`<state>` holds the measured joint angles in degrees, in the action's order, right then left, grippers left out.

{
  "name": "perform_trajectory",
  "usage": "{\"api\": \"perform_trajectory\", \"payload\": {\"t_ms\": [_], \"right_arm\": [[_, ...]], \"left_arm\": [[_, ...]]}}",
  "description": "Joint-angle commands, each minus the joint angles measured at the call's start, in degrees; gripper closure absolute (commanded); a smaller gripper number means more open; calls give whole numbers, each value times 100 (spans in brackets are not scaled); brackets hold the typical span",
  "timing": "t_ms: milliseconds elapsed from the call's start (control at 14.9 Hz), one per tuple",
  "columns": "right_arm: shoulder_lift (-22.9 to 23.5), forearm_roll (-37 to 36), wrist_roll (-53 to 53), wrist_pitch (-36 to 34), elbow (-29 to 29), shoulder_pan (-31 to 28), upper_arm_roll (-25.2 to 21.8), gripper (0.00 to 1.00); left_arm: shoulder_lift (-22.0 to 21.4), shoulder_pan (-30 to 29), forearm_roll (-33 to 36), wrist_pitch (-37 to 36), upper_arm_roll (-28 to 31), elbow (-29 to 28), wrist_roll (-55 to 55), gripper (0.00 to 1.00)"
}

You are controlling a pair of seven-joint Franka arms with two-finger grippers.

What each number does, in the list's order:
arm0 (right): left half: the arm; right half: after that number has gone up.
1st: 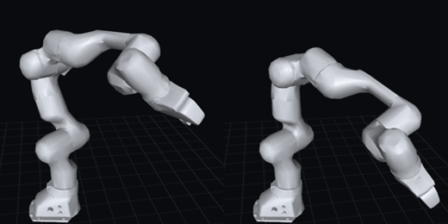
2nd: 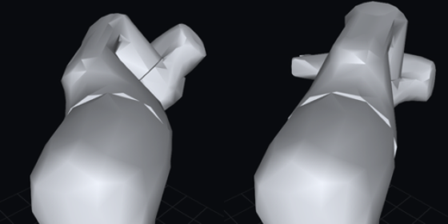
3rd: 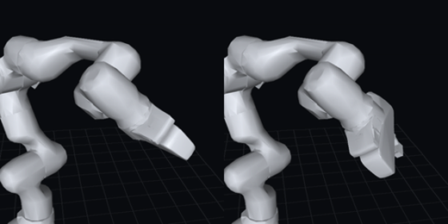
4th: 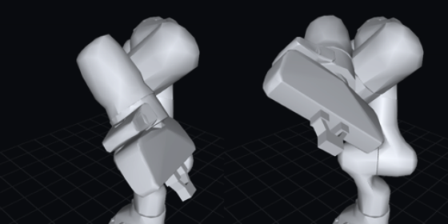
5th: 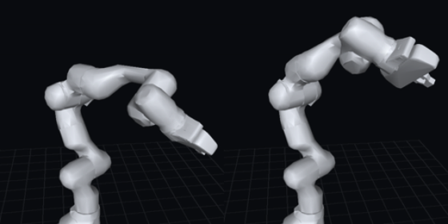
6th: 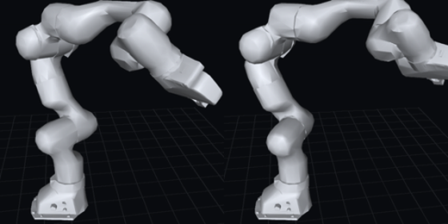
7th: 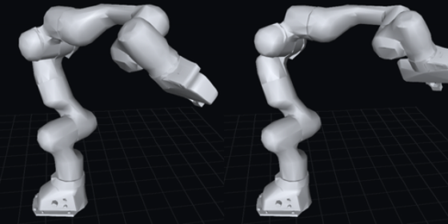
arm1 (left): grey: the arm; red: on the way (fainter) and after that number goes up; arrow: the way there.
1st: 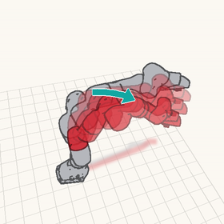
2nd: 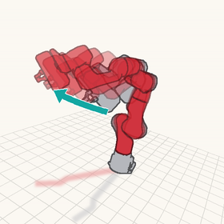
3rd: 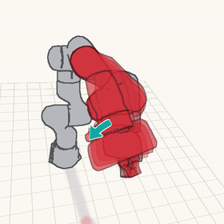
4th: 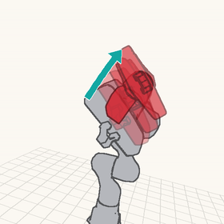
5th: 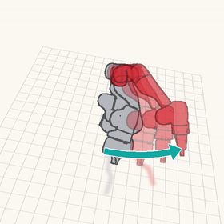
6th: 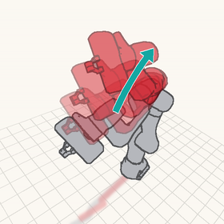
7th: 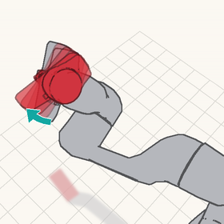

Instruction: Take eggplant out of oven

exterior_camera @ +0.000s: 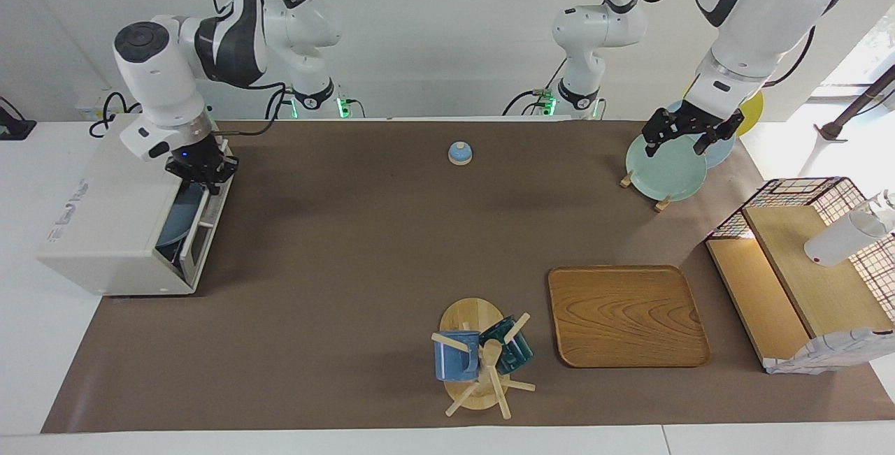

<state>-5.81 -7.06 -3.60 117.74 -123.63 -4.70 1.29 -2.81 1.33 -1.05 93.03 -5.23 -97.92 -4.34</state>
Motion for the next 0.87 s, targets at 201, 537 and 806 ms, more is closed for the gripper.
{"api": "perform_trajectory", "payload": {"t_ms": [201,537,806], "right_arm": [[757,3,237,1469,-520,241,-15,100],[678,3,571,1621,-785,461,-15,100],[836,12,580,1603,-812,400,-15,100]], "left_arm": [[-105,-63,-71,-13,-31,-105,64,0],[-105,-63,-71,-13,-31,-114,64,0],[-105,-63,-71,-13,-31,-105,64,0]]}}
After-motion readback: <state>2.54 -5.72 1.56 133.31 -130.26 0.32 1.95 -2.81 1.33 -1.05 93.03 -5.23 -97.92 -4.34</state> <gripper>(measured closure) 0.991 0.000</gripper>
